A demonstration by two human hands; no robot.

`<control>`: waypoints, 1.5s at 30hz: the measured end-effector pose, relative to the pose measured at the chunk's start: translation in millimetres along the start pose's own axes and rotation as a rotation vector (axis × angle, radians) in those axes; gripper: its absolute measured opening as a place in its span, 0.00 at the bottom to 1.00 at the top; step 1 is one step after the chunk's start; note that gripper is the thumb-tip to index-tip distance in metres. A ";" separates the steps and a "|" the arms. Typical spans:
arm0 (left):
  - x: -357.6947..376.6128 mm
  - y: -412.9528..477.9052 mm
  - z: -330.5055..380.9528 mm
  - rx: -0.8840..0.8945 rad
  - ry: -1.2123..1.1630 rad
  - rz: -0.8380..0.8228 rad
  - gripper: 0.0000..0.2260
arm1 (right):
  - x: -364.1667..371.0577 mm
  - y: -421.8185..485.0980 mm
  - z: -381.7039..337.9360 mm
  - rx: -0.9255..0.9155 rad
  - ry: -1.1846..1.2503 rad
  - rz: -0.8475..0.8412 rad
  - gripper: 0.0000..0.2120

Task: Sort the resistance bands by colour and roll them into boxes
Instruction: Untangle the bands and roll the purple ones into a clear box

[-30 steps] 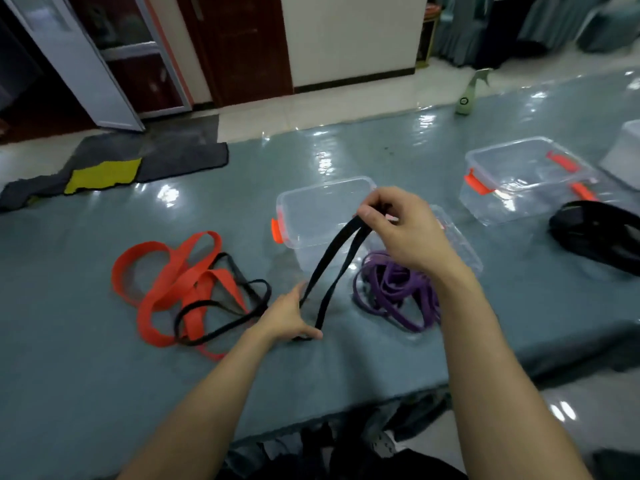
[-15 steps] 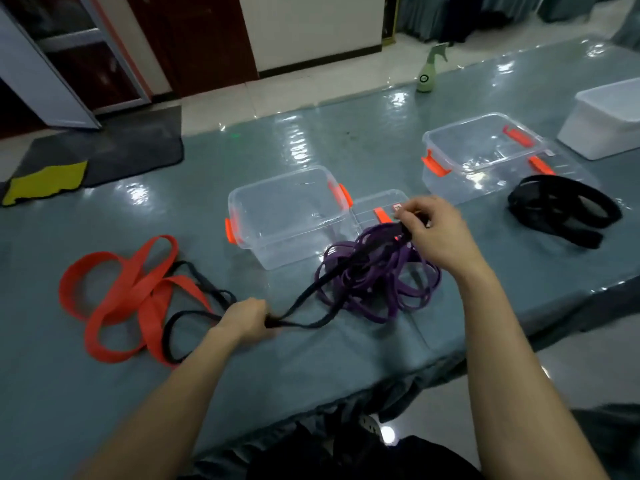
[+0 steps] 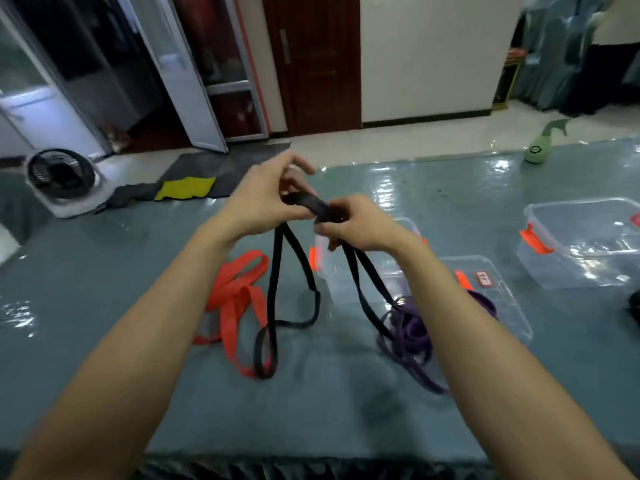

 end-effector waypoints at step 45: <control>-199.0 -0.6 -0.1 0.158 -0.245 0.117 0.10 | 123.9 99.2 -80.5 -0.101 0.277 -0.034 0.26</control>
Point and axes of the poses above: each hand's wrist, its own y-axis towards the middle knuckle, its own x-axis out of the palm, z = x × y, the point moved 4 cm from there along y, towards the middle knuckle, and after that the axes turned 6 degrees about -y, right-handed, at the moved point
